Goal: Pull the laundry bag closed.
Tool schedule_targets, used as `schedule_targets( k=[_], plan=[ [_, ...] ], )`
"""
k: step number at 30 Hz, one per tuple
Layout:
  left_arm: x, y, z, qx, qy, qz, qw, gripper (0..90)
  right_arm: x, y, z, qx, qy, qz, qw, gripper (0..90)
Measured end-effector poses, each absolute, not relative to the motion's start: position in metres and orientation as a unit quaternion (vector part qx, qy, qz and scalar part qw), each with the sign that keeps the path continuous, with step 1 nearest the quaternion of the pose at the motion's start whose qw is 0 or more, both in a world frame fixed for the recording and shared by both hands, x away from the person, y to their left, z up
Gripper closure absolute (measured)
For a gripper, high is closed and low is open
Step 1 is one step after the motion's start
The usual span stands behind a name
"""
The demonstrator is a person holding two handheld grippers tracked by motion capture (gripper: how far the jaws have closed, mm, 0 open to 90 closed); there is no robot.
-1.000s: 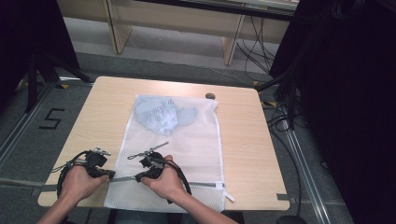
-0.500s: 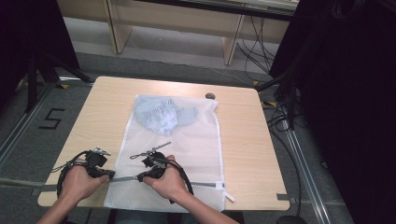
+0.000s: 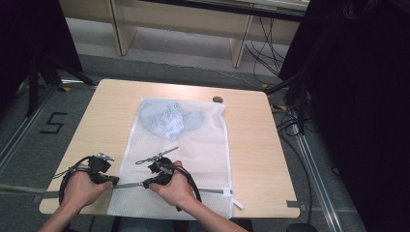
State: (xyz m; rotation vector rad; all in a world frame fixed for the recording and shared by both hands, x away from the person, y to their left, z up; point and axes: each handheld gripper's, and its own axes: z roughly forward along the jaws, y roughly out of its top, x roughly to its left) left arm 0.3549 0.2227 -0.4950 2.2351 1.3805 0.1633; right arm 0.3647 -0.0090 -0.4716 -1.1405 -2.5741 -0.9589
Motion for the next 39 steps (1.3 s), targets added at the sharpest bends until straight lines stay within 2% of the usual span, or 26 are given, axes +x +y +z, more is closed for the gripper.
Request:
schedule_targets(
  k=[39],
  plan=[
    [0.3549, 0.2234, -0.4932, 0.822, 0.513, 0.053, 0.242, 90.0, 0.3651, -0.0167, -0.4710, -0.385, -0.864, -0.315, 0.080, 86.9]
  ],
)
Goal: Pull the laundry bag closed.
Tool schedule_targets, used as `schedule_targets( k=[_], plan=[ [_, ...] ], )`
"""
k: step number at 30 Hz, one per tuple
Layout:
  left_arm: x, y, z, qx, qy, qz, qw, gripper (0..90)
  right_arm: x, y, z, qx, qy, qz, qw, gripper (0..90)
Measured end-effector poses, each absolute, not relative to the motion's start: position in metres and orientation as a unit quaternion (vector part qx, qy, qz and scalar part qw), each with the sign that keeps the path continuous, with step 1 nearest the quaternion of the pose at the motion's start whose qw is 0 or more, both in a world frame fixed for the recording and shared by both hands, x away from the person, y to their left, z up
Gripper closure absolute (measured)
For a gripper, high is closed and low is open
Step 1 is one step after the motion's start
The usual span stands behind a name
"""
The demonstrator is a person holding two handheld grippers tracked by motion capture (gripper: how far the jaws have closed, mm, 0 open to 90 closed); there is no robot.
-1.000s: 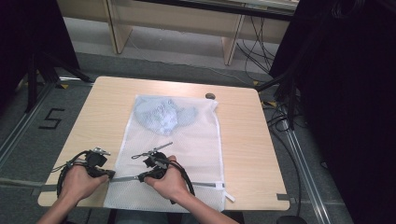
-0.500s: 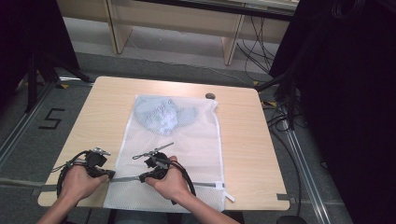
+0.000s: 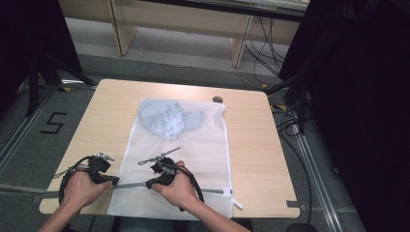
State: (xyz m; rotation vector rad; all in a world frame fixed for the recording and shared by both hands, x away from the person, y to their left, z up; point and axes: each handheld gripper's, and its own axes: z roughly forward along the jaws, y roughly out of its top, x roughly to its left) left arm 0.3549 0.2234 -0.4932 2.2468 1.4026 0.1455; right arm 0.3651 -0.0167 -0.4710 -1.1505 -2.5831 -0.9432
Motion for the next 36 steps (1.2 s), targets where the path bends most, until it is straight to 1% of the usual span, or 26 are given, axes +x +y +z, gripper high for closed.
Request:
schedule_targets(
  k=[2, 4, 12, 13, 22, 23, 24, 29, 34, 36],
  plan=[
    [0.354, 0.223, -0.494, 0.818, 0.515, 0.061, 0.247, 90.0, 0.365, -0.018, -0.472, -0.387, -0.863, -0.314, 0.081, 86.9],
    [0.355, 0.223, -0.493, 0.820, 0.514, 0.052, 0.245, 90.0, 0.364, -0.019, -0.472, -0.388, -0.863, -0.313, 0.082, 86.9],
    [0.355, 0.223, -0.494, 0.816, 0.519, 0.053, 0.249, 90.0, 0.364, -0.019, -0.471, -0.383, -0.865, -0.313, 0.081, 86.9],
    [0.355, 0.224, -0.493, 0.822, 0.513, 0.050, 0.241, 90.0, 0.363, -0.019, -0.471, -0.387, -0.864, -0.313, 0.079, 86.9],
    [0.355, 0.223, -0.493, 0.821, 0.514, 0.052, 0.243, 90.0, 0.363, -0.023, -0.472, -0.389, -0.859, -0.321, 0.084, 87.0],
    [0.355, 0.223, -0.495, 0.814, 0.520, 0.057, 0.252, 90.0, 0.363, -0.024, -0.472, -0.389, -0.859, -0.322, 0.081, 86.9],
    [0.355, 0.224, -0.495, 0.820, 0.512, 0.057, 0.251, 90.0, 0.363, -0.024, -0.472, -0.393, -0.858, -0.321, 0.082, 87.0],
    [0.355, 0.222, -0.494, 0.815, 0.522, 0.055, 0.246, 90.0, 0.363, -0.026, -0.473, -0.395, -0.858, -0.320, 0.080, 87.0],
    [0.355, 0.224, -0.493, 0.822, 0.512, 0.052, 0.243, 90.0, 0.362, -0.029, -0.472, -0.395, -0.857, -0.321, 0.080, 87.0],
    [0.355, 0.222, -0.495, 0.815, 0.520, 0.058, 0.248, 90.0, 0.362, -0.029, -0.472, -0.396, -0.856, -0.321, 0.081, 87.0]
  ],
)
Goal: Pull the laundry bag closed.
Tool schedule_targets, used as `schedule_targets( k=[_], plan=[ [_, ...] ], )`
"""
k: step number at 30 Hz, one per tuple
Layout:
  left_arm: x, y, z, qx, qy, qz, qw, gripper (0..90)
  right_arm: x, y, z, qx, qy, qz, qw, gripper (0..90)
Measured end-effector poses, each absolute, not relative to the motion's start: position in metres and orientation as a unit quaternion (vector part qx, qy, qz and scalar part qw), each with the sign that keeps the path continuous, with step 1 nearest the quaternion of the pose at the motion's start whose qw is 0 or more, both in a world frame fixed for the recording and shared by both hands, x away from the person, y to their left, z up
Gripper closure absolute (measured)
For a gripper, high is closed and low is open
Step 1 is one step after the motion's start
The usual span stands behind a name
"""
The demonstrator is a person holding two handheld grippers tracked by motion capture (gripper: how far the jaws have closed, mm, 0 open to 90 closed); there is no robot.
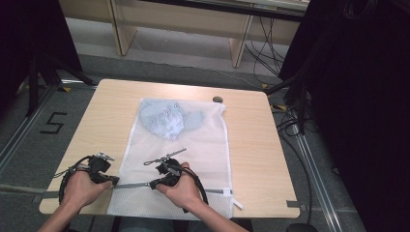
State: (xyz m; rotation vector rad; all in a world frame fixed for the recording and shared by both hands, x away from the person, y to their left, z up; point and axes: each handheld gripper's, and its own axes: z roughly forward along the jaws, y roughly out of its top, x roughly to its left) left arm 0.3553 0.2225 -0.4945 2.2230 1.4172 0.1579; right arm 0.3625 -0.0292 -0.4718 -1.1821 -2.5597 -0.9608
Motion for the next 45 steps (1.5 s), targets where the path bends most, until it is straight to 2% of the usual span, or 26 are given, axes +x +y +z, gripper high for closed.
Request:
schedule_targets(
  k=[32, 45],
  plan=[
    [0.355, 0.223, -0.495, 0.824, 0.504, 0.061, 0.250, 90.0, 0.363, -0.040, -0.469, -0.403, -0.854, -0.318, 0.086, 86.9],
    [0.354, 0.222, -0.494, 0.815, 0.519, 0.057, 0.251, 90.0, 0.362, -0.047, -0.466, -0.410, -0.855, -0.308, 0.078, 86.9]
  ],
)
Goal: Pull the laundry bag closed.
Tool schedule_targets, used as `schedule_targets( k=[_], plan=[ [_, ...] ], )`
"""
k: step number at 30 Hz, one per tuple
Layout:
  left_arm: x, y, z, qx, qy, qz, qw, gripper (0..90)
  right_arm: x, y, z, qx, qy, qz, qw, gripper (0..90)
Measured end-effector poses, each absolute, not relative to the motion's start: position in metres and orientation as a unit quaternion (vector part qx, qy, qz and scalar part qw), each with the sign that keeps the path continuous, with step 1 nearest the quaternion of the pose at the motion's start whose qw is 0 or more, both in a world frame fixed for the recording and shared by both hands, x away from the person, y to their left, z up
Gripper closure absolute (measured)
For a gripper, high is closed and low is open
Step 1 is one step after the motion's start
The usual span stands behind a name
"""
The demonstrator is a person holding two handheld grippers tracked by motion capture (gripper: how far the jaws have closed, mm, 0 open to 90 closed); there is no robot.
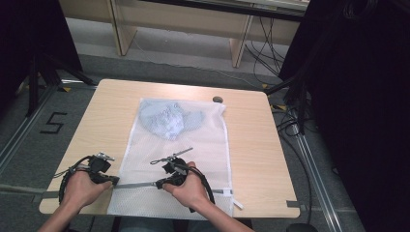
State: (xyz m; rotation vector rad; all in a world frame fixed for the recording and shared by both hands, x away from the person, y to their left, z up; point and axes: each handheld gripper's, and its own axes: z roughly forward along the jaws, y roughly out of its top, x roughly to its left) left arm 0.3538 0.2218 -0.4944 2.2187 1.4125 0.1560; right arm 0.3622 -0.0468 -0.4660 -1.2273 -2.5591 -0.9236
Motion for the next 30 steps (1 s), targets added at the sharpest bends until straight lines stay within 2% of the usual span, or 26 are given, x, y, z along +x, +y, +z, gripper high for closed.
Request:
schedule_targets(
  k=[30],
  plan=[
    [0.356, 0.224, -0.493, 0.822, 0.512, 0.052, 0.245, 90.0, 0.363, -0.064, -0.466, -0.407, -0.859, -0.301, 0.074, 86.9]
  ],
)
